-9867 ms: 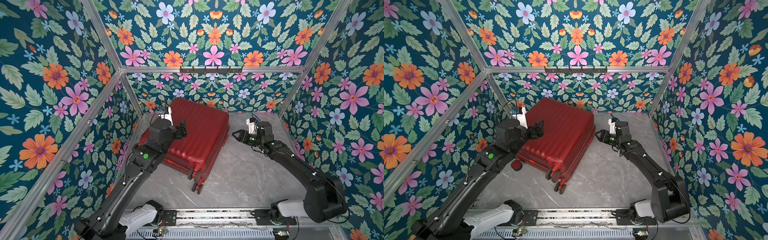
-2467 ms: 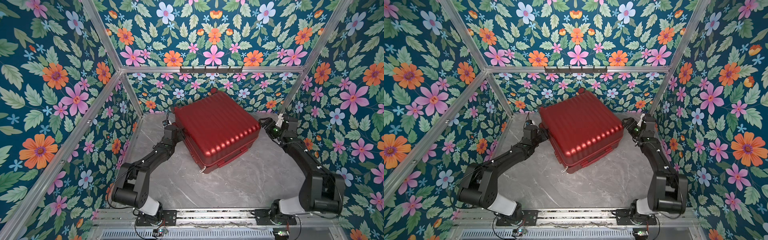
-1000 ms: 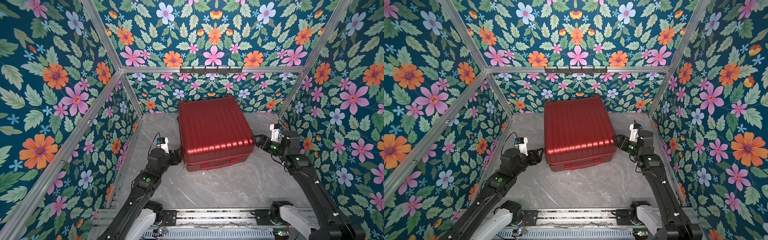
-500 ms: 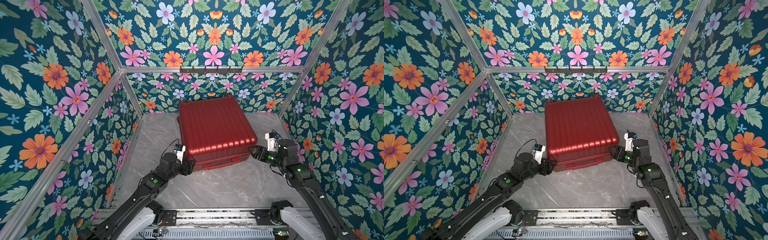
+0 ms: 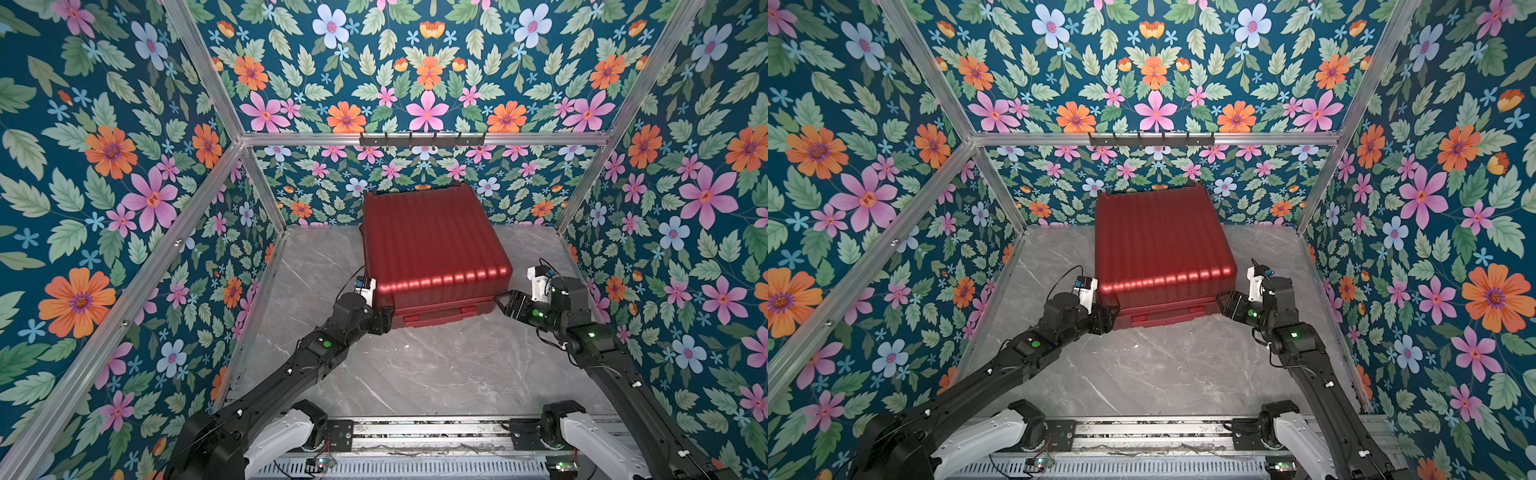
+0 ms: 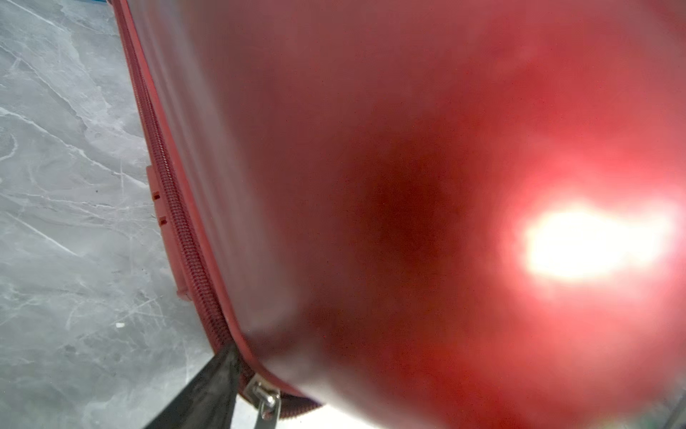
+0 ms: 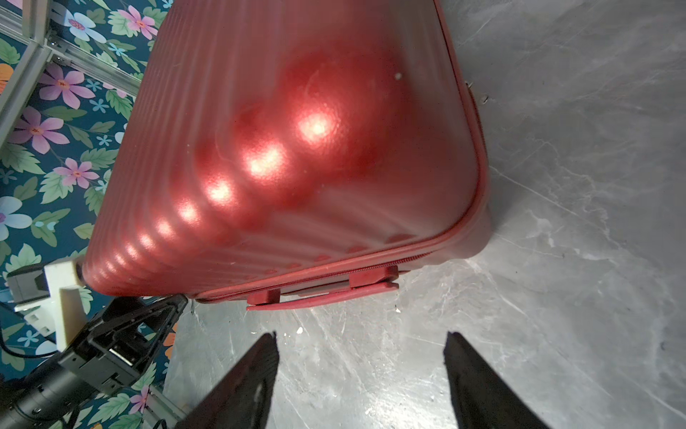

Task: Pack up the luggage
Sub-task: 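Grasp the silver zipper pull with the left gripper at the near corner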

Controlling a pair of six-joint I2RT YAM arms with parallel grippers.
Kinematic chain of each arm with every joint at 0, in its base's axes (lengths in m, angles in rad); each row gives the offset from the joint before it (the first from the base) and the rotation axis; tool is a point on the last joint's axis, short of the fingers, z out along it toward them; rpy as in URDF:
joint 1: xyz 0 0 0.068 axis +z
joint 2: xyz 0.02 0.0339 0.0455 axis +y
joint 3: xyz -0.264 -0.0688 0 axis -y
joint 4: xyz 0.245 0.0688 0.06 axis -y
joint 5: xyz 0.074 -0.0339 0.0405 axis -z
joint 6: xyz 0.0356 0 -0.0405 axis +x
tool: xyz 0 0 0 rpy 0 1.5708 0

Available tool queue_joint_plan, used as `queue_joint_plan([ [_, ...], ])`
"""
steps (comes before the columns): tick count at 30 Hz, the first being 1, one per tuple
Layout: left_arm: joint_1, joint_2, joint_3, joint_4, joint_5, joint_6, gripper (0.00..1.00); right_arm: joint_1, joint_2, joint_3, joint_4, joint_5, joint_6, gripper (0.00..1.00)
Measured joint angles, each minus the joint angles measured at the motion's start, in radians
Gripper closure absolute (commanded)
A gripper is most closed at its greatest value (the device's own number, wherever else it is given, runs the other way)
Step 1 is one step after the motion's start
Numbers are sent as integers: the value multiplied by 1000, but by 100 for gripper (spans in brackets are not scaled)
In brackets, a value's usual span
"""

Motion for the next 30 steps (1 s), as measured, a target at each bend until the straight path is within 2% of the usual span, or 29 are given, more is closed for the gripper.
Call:
queue_joint_plan([
  [6,3,25,53,-35,3,50,29,0,14,-8,9,0,0,29],
  [11,14,-62,80,-62,21,128,36,0,17,-4,5,0,-4,29],
  [15,16,-142,26,-81,66,172,45,0,21,-5,10,0,-4,29],
  [19,14,-198,-95,-81,77,180,51,0,42,7,19,-4,-4,30],
  [21,14,-196,-135,-84,68,182,52,0,51,18,26,-10,-4,29],
  [30,9,-137,-120,-65,-58,208,60,0,53,27,33,-23,-4,29],
])
